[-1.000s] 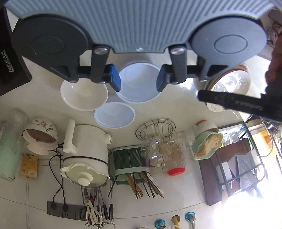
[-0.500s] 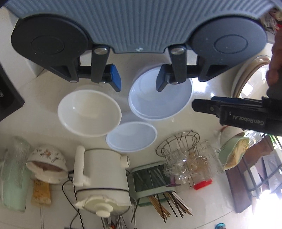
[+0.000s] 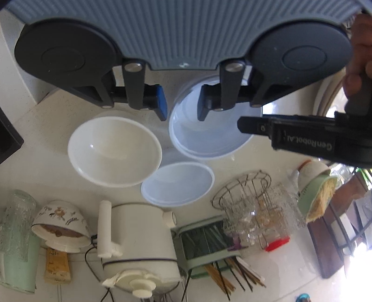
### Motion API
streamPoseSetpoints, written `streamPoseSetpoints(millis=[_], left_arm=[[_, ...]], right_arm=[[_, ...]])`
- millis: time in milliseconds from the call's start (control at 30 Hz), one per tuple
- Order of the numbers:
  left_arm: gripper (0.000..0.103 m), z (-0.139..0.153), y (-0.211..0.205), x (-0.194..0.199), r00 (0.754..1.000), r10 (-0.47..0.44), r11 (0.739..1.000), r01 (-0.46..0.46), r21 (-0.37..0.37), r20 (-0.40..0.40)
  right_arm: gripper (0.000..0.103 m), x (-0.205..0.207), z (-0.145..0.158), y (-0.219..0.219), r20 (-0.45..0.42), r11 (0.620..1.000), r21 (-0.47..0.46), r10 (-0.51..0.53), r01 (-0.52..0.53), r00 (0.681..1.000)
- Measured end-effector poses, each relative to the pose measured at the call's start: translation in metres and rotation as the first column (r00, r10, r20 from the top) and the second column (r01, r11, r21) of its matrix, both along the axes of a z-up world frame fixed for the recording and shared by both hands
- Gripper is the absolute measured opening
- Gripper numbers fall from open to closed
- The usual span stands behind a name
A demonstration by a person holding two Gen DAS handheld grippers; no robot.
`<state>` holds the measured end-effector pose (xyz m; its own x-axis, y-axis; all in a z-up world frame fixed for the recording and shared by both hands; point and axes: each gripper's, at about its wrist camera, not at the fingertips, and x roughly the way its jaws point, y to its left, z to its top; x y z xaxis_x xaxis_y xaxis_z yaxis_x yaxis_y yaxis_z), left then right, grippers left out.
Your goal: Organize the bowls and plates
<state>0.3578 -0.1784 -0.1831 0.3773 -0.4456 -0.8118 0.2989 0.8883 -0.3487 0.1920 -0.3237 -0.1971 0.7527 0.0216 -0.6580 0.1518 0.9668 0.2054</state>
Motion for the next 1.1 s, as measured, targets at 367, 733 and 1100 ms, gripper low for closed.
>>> streamPoseSetpoints(millis=[367, 733, 1100], left_arm=[[0.033, 0.011, 0.037, -0.004, 0.997, 0.073, 0.997, -0.073, -0.008, -0.032], [0.033, 0.014, 0.081, -0.004, 0.993, 0.112, 0.99, -0.109, 0.088, -0.037], [0.049, 0.027, 0.094, 0.0, 0.995, 0.099, 0.989, -0.098, 0.114, -0.007]], right_arm=[[0.024, 0.008, 0.007, 0.008, 0.002, 0.994, 0.096, 0.05, -0.05, 0.999], [0.024, 0.031, 0.006, 0.058, 0.012, 0.989, 0.09, 0.119, -0.119, 0.993], [0.045, 0.031, 0.017, 0.068, 0.034, 0.992, 0.078, 0.093, -0.095, 0.995]])
